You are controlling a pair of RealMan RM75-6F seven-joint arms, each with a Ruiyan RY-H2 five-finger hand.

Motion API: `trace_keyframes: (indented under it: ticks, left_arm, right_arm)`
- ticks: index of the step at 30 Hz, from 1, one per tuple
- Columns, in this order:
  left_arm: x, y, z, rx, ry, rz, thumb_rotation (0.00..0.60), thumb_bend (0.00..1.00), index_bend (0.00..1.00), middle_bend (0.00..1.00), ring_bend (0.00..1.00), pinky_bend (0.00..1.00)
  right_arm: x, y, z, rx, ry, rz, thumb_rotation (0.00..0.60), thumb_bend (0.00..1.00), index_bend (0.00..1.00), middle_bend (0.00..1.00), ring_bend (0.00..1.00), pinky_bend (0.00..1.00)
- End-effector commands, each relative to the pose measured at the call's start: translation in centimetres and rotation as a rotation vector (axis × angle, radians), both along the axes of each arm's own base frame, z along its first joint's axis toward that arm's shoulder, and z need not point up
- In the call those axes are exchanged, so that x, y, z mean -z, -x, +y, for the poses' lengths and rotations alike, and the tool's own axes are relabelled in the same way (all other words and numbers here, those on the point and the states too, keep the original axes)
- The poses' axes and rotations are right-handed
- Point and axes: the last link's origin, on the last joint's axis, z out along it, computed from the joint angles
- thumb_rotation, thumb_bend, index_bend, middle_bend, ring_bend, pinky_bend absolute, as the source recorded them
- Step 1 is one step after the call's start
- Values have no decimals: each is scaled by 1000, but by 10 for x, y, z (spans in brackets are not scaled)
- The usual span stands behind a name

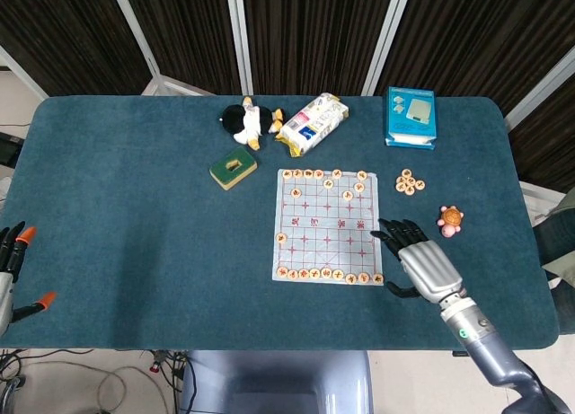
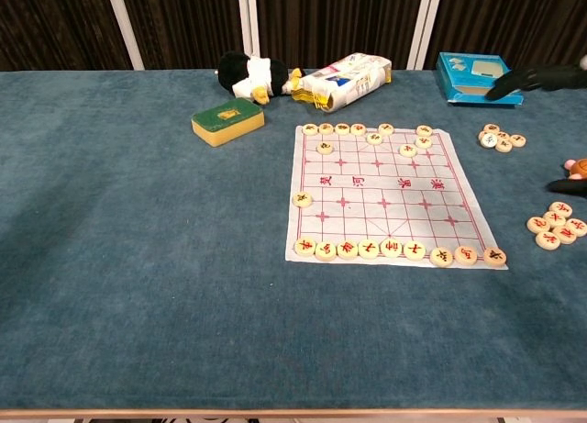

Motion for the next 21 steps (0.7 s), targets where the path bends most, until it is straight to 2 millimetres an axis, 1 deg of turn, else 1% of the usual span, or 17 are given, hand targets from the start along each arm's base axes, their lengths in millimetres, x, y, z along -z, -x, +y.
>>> trace_keyframes:
  ticks: [1,2,7,12,16,21]
  left_arm:
    - [0,0,0,0,1,0,600,47,0,0,0,51]
    - [0,0,0,1,0,1,600,47,0,0,0,51]
    - [-1,1,1,-5,-7,-1,600,48,0,0,0,51]
    - [0,1,1,-7,-3,-3,600,48,0,0,0,51]
    - [0,0,1,-5,-4,-2,600,48,0,0,0,51]
    - [1,1,2,-9,-5,-1,600,48,0,0,0,51]
  right_arm:
    - [28,-25,-3,1,-69,-43,600,334,178,0,0,30]
    - [37,-32,-3,14,-88,-62,600,334,190,0,0,27]
    - [66,-52,-4,40,-121,-45,600,334,215,0,0,24]
    - [88,-70,-11,70,-130,-30,600,334,226,0,0,23]
    - [102,-82,-17,83,-103,-24,600,333,242,0,0,23]
    - [120,-95,-18,118,-86,-3,600,333,262,0,0,23]
